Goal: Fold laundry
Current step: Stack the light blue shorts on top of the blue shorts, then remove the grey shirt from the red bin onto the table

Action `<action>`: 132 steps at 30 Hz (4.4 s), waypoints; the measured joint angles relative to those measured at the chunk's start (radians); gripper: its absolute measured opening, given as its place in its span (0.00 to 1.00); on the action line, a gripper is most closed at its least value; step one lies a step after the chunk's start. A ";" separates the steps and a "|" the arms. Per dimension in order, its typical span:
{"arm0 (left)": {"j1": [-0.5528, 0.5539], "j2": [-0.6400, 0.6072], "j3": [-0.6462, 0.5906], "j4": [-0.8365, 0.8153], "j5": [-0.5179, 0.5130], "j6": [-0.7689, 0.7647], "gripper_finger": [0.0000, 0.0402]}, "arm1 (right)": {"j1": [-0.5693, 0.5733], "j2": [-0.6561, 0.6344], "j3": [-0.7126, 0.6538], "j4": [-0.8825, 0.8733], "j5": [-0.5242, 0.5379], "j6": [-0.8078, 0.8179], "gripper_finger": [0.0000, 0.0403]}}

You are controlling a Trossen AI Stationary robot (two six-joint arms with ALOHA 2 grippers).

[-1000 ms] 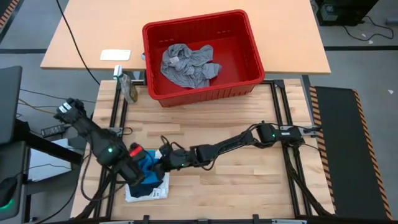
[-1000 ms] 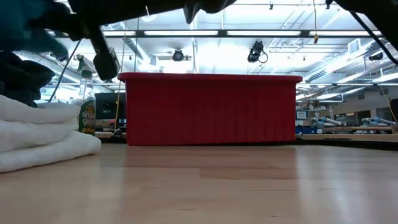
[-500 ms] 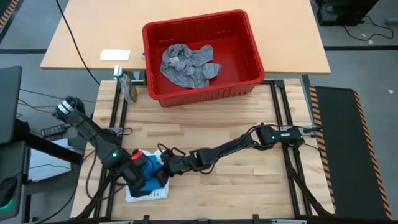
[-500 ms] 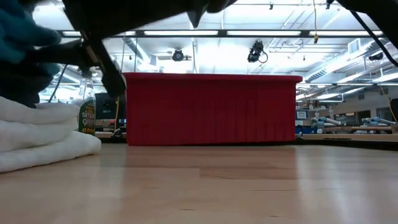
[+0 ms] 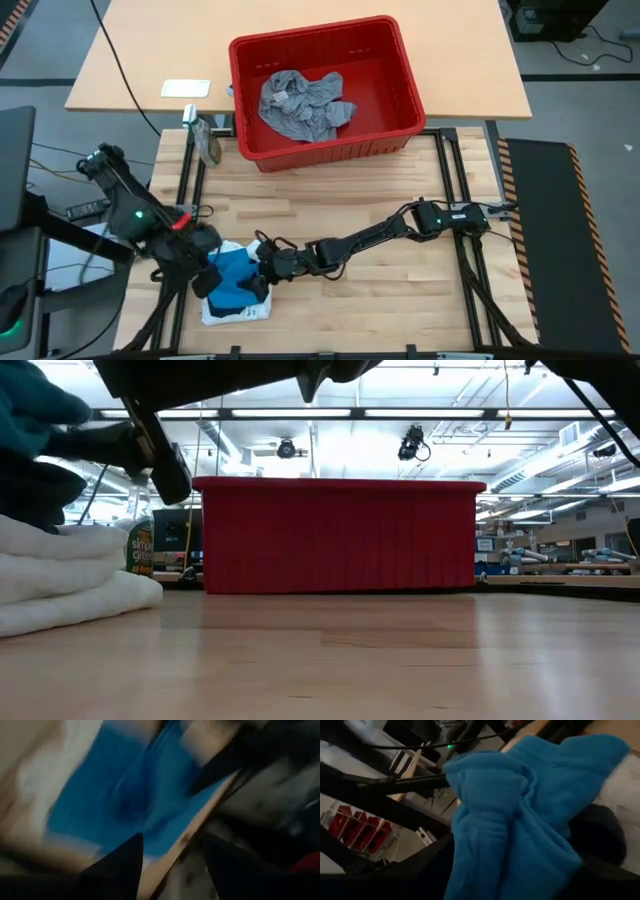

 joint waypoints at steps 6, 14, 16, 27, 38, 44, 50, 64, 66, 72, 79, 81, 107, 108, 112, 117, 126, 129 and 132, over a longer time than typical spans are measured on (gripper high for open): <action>-0.020 0.015 -0.044 0.187 -0.209 0.190 0.44 | -0.005 0.000 0.000 0.029 -0.025 -0.048 0.66; -0.071 0.024 -0.274 0.475 -0.157 0.120 0.32 | -0.006 -0.016 0.000 -0.007 -0.010 -0.119 0.62; -0.080 0.024 -0.329 0.480 -0.167 0.089 0.31 | -0.009 -0.018 0.000 -0.033 -0.005 -0.133 0.61; -0.178 0.023 -0.532 0.655 -0.358 0.006 0.29 | 0.011 -0.118 -0.001 -0.150 0.100 -0.446 0.47; -0.217 0.035 -0.532 0.643 -0.402 0.086 0.29 | -0.056 -0.053 -0.001 -0.019 -0.189 -0.704 0.20; -0.231 0.026 -0.532 0.644 -0.398 0.016 0.29 | -0.082 -0.006 0.000 -0.069 -0.265 -0.631 0.07; -0.236 -0.037 -0.532 0.644 -0.395 0.007 0.29 | -0.082 -0.015 -0.002 -0.083 -0.282 -0.640 0.03; -0.181 -0.297 -0.532 0.616 -0.459 0.252 0.29 | -0.141 -0.174 -0.001 -0.171 -0.275 -0.440 0.30; -0.168 -0.335 -0.532 0.616 -0.476 0.303 0.29 | -0.155 -0.199 -0.001 -0.237 -0.232 -0.431 0.34; -0.036 -0.456 -0.532 0.612 -0.665 0.474 0.29 | -0.237 -0.325 -0.001 -0.448 -0.008 -0.510 0.39; 0.280 -0.577 -0.532 0.617 -0.552 0.667 0.29 | -0.445 -0.427 -0.001 -0.596 0.088 -0.629 0.40; 0.384 -0.587 -0.532 0.639 -0.531 0.723 0.29 | -0.522 -0.439 -0.001 -0.599 0.051 -0.659 0.42; 1.493 0.053 -0.327 1.242 0.162 0.867 0.29 | -1.117 -0.083 0.260 -0.596 -0.577 -0.806 0.68; 1.508 0.085 -0.281 1.219 0.163 0.887 0.29 | -1.125 -0.074 0.274 -0.597 -0.578 -0.787 0.68; 1.569 0.216 -0.071 1.038 0.201 1.013 0.30 | -1.153 -0.063 0.293 -0.596 -0.588 -0.760 0.68; 1.611 0.399 0.170 0.846 0.243 1.173 0.43 | -1.172 -0.071 0.293 -0.593 -0.594 -0.763 0.66; 1.673 0.676 0.490 0.725 0.242 1.333 0.61 | -1.176 -0.136 0.293 -0.691 -0.674 -0.712 0.66; 1.684 0.756 0.575 0.721 0.242 1.333 0.64 | -1.173 -0.161 0.293 -0.726 -0.642 -0.706 0.66; 1.697 0.832 0.651 0.705 0.242 1.345 0.64 | -1.174 -0.190 0.293 -0.762 -0.580 -0.703 0.66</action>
